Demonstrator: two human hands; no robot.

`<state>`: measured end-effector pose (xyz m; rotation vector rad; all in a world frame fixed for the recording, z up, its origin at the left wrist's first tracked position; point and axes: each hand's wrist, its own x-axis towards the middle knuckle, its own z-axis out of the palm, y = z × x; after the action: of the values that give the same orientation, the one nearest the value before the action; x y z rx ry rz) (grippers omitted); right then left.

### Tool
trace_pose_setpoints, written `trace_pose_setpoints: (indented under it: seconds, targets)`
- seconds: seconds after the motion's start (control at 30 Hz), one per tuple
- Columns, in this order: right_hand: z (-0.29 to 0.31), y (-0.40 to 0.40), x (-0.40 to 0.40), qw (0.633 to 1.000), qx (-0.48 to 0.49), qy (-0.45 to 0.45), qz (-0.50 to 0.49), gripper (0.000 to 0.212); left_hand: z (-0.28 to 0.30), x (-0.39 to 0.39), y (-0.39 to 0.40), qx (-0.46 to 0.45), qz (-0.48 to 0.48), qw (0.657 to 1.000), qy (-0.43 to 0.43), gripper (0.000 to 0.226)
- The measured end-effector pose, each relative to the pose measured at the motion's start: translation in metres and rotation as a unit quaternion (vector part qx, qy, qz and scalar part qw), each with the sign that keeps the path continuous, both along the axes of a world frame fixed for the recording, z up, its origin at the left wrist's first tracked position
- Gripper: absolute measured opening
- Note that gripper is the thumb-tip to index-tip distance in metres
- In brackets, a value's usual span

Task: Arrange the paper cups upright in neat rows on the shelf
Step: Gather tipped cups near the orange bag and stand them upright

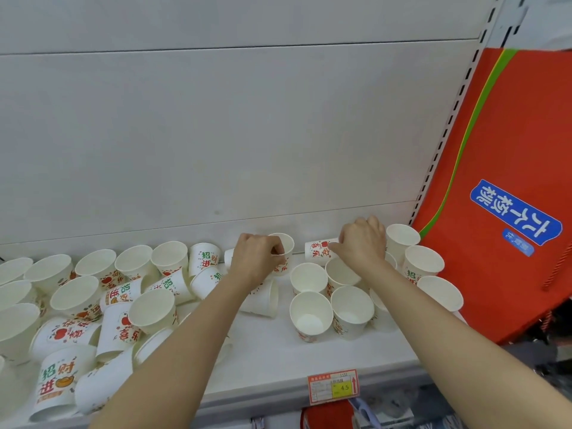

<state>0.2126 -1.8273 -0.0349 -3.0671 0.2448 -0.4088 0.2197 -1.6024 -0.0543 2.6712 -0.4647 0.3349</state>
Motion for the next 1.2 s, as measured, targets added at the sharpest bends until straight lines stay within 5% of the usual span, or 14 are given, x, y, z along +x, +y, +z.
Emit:
trace_pose_setpoints:
  seconds: [0.17, 0.43, 0.6, 0.73, 0.9, 1.07, 1.2]
  targets:
    - [-0.004, 0.008, 0.003, 0.999, 0.01, 0.042, -0.017, 0.045, 0.003, -0.003, 0.011, -0.004, -0.008, 1.0, -0.014, 0.029]
    - [-0.001, 0.025, 0.019, 0.981, 0.157, 0.054, -0.096, 0.032, 0.005, -0.014, 0.026, 0.005, 0.006, 1.0, 0.016, 0.03]
    - [-0.001, 0.025, 0.013, 0.975, 0.21, -0.067, -0.004, 0.018, 0.012, -0.017, 0.048, -0.039, 0.061, 0.997, -0.021, 0.023]
    - [-0.008, 0.019, 0.008, 0.986, 0.131, -0.054, 0.092, 0.014, 0.013, -0.004, 0.064, 0.012, 0.114, 0.993, 0.03, 0.03]
    - [-0.012, 0.015, 0.002, 0.983, 0.067, -0.014, 0.169, 0.008, 0.013, 0.004, 0.051, 0.108, 0.008, 0.992, 0.069, 0.049]
    - [0.003, 0.014, -0.014, 0.97, 0.15, -0.054, 0.183, 0.02, 0.02, 0.012, 0.048, 0.218, -0.044, 0.974, 0.033, 0.043]
    - [0.019, 0.042, -0.048, 0.957, 0.215, -0.093, 0.173, 0.007, 0.027, 0.018, 0.054, 0.247, -0.062, 0.966, 0.05, 0.026]
